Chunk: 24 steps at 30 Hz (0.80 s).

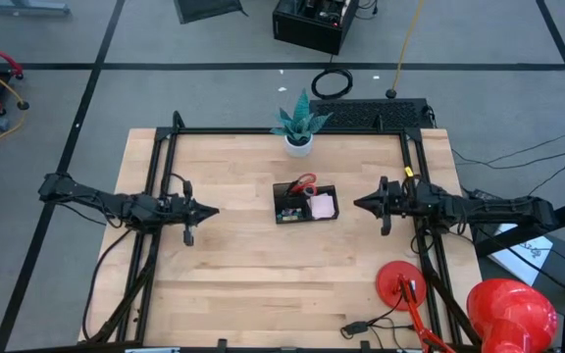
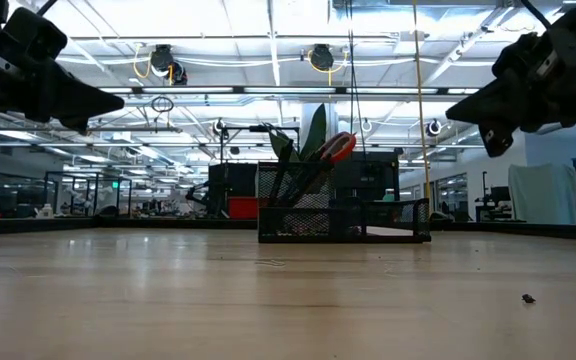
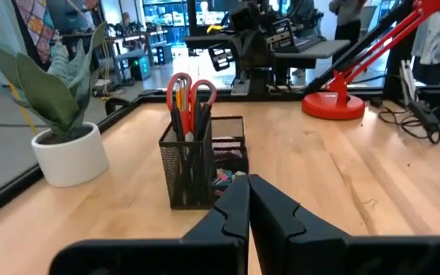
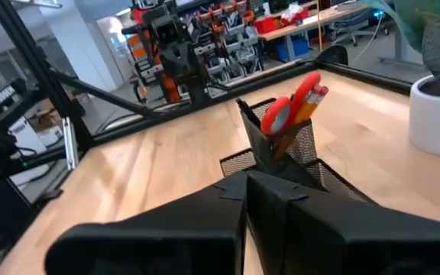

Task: Pick and place office supplies into organizer
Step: Return to Home Position

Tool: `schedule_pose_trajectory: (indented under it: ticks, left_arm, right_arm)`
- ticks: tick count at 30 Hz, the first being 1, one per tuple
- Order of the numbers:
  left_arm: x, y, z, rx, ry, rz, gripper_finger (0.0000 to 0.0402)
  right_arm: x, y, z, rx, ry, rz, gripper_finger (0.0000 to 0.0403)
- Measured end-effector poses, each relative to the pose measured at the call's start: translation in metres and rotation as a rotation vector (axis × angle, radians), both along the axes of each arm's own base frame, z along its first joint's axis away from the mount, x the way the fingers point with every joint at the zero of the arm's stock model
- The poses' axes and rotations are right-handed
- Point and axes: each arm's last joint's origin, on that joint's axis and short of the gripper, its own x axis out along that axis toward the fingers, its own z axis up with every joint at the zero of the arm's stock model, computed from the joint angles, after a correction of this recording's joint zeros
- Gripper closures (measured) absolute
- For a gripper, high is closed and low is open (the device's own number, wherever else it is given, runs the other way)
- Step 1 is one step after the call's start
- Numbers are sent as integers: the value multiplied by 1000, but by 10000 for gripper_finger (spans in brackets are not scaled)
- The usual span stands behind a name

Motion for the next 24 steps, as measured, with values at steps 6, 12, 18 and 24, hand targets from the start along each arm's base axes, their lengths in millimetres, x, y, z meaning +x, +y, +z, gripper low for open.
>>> schedule_pose_trajectory:
  ticks: [6,12,18,24]
  left_arm:
    - [0,0,1,0,-6,0,399]
    - [0,0,1,0,-6,-1,376]
    - [0,0,1,0,-6,-1,359]
    - [0,0,1,1,-6,-1,355]
  right_arm:
    - [0,0,-1,81,-1,-8,399]
    - [0,0,0,67,-3,-7,399]
    - [0,0,0,69,-2,-8,399]
    - [0,0,0,69,-1,-8,399]
